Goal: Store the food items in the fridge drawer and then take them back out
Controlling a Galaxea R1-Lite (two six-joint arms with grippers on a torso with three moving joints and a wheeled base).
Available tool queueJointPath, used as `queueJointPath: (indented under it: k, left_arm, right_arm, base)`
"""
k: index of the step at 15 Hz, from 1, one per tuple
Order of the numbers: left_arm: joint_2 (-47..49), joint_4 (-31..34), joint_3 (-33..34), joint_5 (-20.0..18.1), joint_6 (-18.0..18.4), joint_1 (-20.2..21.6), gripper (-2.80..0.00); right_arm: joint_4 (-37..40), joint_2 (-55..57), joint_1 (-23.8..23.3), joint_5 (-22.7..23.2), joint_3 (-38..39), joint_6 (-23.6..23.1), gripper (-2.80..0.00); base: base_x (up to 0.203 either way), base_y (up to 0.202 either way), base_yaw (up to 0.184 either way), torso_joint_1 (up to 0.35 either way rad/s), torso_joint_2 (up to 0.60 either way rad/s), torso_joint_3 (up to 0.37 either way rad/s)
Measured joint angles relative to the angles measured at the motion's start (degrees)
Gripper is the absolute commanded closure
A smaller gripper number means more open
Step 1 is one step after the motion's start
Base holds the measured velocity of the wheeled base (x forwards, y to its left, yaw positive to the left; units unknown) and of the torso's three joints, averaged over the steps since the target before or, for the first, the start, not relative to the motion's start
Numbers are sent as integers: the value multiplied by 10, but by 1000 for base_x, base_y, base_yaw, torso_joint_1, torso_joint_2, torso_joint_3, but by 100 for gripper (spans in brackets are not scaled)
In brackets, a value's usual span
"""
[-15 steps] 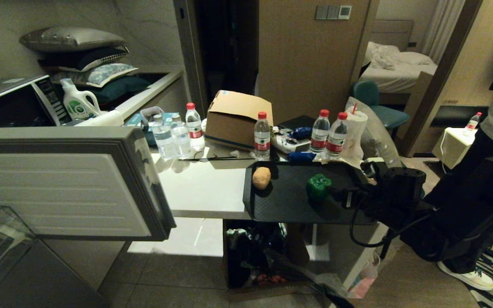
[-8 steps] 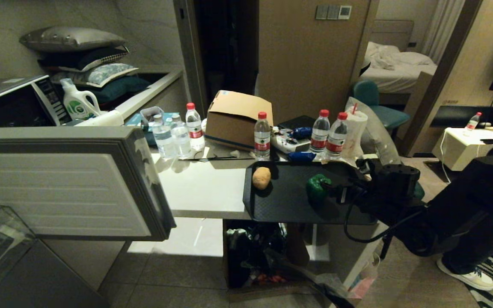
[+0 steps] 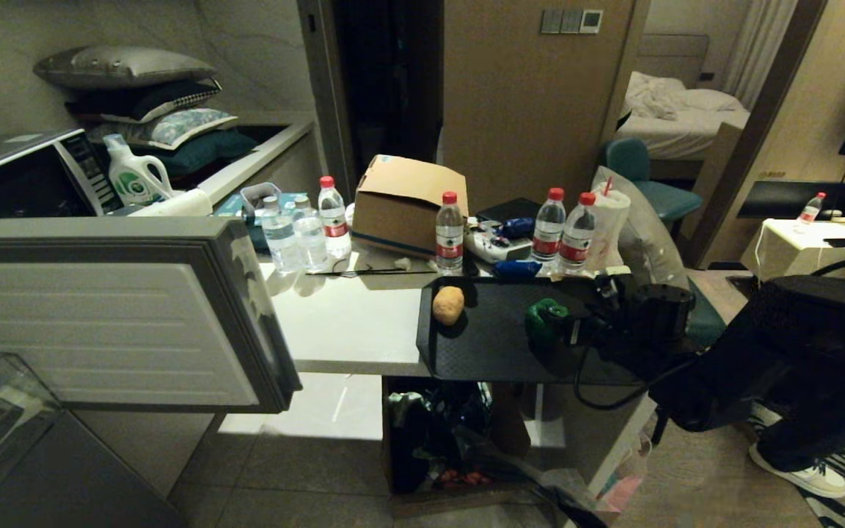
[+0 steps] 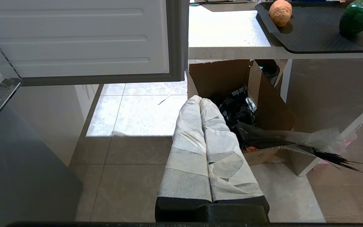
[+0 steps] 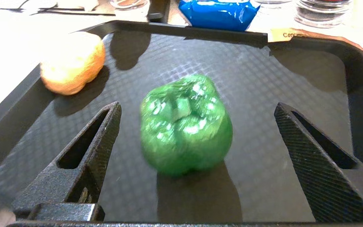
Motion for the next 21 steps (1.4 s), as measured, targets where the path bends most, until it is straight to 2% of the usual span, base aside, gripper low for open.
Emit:
queueJointPath:
  k: [21]
  left_arm:
    - [0, 0, 0, 0, 0, 0, 0]
  right_arm:
    - [4, 75, 12, 16, -107, -3, -280]
  base:
    - [0, 0, 0, 0, 0, 0]
